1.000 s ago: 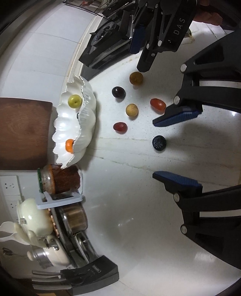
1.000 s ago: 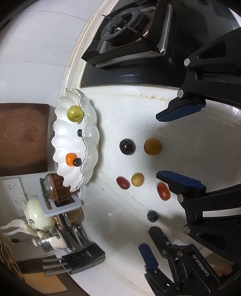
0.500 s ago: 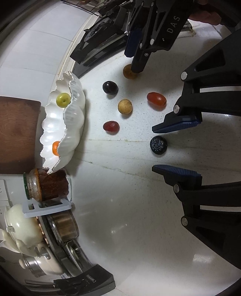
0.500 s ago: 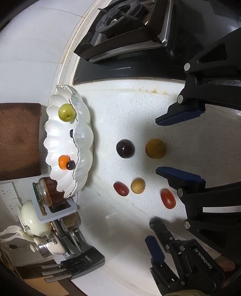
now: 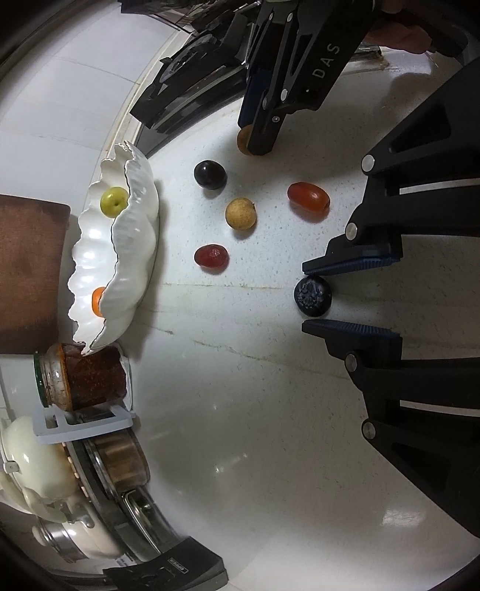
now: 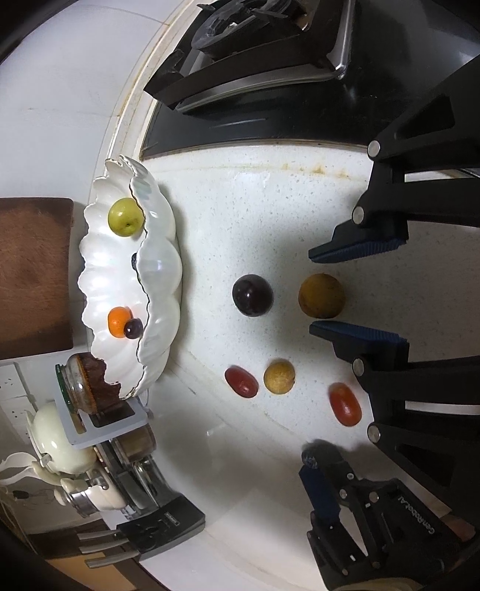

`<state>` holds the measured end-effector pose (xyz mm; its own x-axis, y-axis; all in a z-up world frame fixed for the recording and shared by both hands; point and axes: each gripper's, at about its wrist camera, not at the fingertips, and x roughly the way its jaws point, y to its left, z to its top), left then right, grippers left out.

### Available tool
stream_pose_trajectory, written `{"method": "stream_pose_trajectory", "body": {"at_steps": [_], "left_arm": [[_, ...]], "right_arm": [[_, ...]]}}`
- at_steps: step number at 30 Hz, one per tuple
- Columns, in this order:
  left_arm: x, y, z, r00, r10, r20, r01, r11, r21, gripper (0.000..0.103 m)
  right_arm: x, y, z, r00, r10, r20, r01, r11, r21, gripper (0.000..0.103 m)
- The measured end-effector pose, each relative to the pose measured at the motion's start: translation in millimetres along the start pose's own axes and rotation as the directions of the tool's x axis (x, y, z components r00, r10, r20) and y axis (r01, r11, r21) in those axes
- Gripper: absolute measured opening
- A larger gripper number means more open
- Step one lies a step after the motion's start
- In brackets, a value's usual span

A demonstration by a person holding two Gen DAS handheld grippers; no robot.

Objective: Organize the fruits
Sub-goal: 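Close the right gripper on the brown fruit while the left grasps the dark plum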

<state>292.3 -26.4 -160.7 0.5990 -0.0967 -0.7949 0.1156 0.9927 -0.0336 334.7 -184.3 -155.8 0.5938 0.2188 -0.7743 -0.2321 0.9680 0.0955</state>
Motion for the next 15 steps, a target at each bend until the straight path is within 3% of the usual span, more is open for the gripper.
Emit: {"method": "stream_pose_trajectory", "body": {"at_steps": [3,15], "left_arm": [[0,-2,0,1.0,0.004,0.003,-0.004,1.0,0.007,0.023],[-14,-4,10,0.999,-0.017,0.047,0.017,1.0,0.001,0.023]], "right_arm": [[1,0,0,1.0,0.002,-0.002,-0.002,1.0,0.0,0.027],[-13,-1,3,0.999,0.014,0.033,-0.014,1.0,-0.012,0.027]]}}
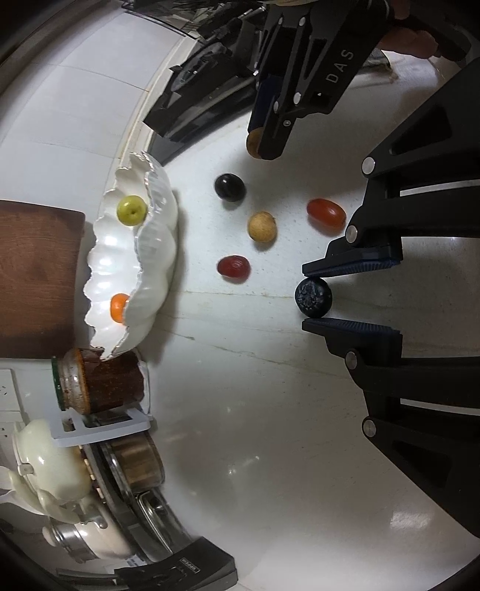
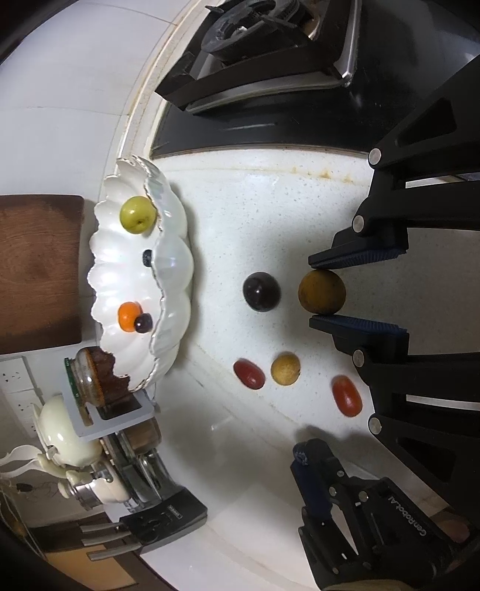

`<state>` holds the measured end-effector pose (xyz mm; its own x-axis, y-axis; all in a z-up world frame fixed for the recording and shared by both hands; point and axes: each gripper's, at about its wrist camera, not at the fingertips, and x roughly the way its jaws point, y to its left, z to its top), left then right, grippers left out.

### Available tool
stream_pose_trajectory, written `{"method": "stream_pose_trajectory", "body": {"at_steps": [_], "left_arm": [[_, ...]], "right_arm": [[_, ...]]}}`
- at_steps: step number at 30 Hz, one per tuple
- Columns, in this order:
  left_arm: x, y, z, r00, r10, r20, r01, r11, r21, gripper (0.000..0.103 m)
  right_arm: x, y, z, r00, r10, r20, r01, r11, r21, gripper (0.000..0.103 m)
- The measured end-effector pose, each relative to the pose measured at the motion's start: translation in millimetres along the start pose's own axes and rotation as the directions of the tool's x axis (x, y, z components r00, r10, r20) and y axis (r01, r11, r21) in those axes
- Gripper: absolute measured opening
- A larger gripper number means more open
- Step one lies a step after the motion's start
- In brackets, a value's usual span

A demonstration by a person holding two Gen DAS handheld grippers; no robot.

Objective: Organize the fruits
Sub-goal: 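Close the right gripper on the brown fruit while the left grasps the dark plum, then carry the brown fruit and dark plum over the white bowl with both tools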

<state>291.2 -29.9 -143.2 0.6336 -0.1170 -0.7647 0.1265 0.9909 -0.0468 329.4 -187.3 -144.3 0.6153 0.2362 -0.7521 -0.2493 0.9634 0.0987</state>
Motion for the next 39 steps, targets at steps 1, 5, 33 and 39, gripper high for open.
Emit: {"method": "stream_pose_trajectory", "body": {"at_steps": [1,5,33,39], "left_arm": [[-2,0,1,1.0,-0.004,0.005,0.004,1.0,-0.002,0.023],[-12,0,6,1.0,-0.01,0.028,0.011,1.0,-0.008,0.023],[-94,-21,47,0.963,-0.057,0.263,0.045,0.998,0.054,0.023],[-104,-25,60,0.95,-0.053,0.308,0.036,0.998,0.059,0.023]], "right_arm": [[-3,0,1,1.0,0.002,0.007,-0.002,1.0,0.001,0.027],[-14,0,4,0.999,0.003,0.033,-0.003,1.0,0.0,0.027],[-106,4,31,0.963,0.001,0.268,-0.003,1.0,0.007,0.027],[-115,1,40,0.952,-0.002,0.305,-0.003,1.0,0.016,0.027]]}}
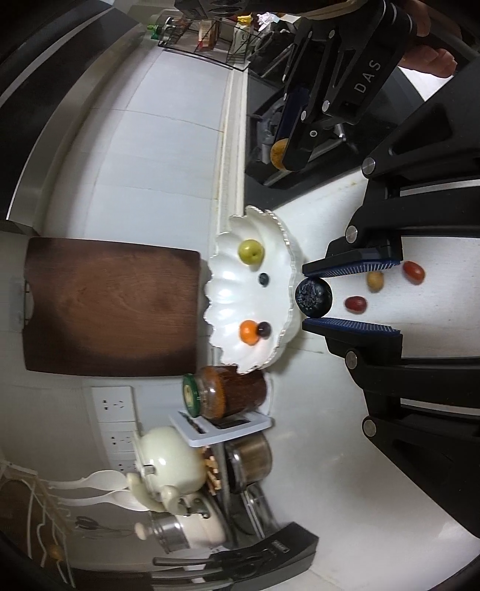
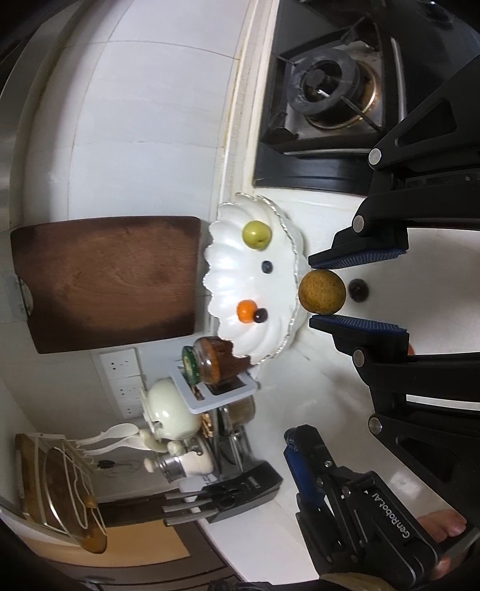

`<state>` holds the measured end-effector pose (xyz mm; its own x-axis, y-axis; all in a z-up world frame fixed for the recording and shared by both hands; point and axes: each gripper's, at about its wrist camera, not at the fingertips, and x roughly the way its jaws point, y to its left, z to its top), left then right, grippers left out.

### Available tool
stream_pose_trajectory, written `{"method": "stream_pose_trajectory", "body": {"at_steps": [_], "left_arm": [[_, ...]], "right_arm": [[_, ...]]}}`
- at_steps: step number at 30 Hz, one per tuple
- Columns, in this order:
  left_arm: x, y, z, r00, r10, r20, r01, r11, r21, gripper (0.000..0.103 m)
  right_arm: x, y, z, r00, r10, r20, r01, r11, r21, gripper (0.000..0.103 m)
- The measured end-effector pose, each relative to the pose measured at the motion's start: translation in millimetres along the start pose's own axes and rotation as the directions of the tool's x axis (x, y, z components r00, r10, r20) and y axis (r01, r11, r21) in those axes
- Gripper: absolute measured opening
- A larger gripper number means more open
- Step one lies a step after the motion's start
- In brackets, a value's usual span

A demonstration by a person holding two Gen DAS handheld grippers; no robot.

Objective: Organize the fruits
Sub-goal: 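Carry the brown fruit and dark plum over the white bowl with both tools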

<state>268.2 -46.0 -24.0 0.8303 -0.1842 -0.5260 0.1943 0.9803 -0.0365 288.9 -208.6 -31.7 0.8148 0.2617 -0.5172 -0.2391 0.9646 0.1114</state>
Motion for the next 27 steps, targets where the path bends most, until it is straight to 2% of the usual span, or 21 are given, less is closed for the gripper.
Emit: {"method": "stream_pose_trajectory", "body": {"at_steps": [15,27], "left_arm": [[7,4,33,0.998,0.018,0.064,-0.019,1.0,0.016,0.023],[38,12,62,0.999,0.007,0.043,-0.008,1.0,0.023,0.023]], "right_arm": [[8,-7,29,0.997,-0.033,0.063,0.033,0.999,0.013,0.027],[33,-9,56,0.995,-0.062,0.078,0.062,0.998,0.007,0.027]]}}
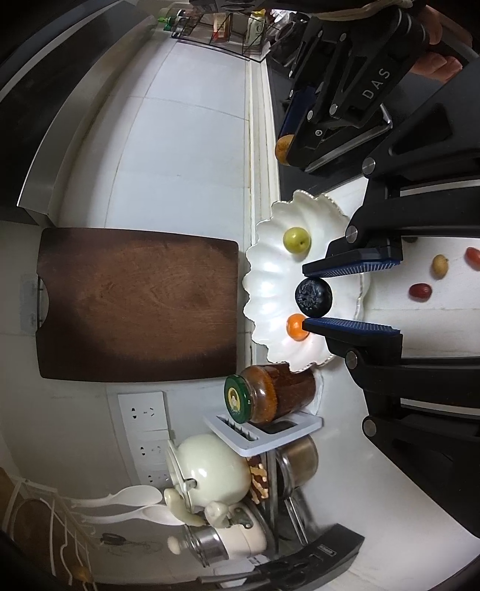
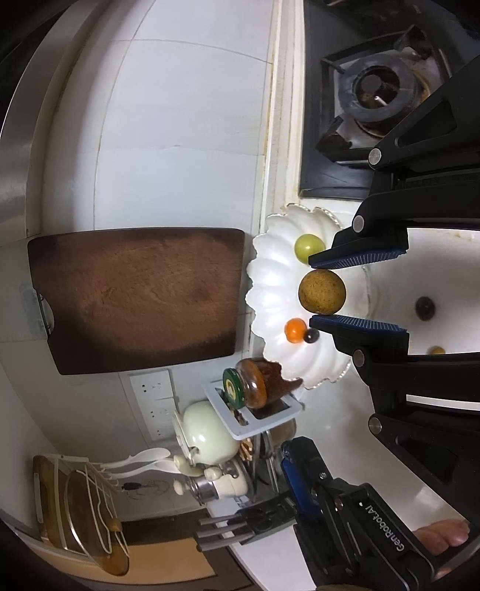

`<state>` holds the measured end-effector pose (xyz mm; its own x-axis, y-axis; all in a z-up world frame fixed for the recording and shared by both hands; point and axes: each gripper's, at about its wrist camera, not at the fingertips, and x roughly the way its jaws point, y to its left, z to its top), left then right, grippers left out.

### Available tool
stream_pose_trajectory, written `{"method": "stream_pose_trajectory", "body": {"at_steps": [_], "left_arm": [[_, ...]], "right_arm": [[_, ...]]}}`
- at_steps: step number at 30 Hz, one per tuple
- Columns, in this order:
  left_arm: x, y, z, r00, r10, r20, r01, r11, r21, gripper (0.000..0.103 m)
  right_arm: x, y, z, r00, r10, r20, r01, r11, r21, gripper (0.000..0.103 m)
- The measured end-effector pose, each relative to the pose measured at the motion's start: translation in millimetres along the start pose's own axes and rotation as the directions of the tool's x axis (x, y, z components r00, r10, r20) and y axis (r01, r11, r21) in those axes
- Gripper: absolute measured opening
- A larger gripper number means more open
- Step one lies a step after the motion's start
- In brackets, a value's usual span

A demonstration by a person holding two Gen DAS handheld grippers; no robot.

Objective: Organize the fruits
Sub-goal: 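Carry the brown fruit and dark plum over the white bowl with both tools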

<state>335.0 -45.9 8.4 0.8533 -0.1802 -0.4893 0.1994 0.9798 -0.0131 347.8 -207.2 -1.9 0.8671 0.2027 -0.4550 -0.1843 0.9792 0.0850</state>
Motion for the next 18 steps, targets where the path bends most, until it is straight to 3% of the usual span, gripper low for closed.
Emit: {"method": "stream_pose_trajectory", "body": {"at_steps": [8,18], "left_arm": [[33,8,16,0.999,0.002,-0.033,-0.002,1.0,-0.002,0.023],[80,15,20,0.991,-0.013,-0.132,0.011,1.0,-0.015,0.023]], "right_arm": [[26,-4,14,1.0,-0.001,-0.027,0.002,1.0,0.009,0.027],[70,-11,19,0.993,0.003,-0.116,0.0,1.0,0.024,0.027]]}}
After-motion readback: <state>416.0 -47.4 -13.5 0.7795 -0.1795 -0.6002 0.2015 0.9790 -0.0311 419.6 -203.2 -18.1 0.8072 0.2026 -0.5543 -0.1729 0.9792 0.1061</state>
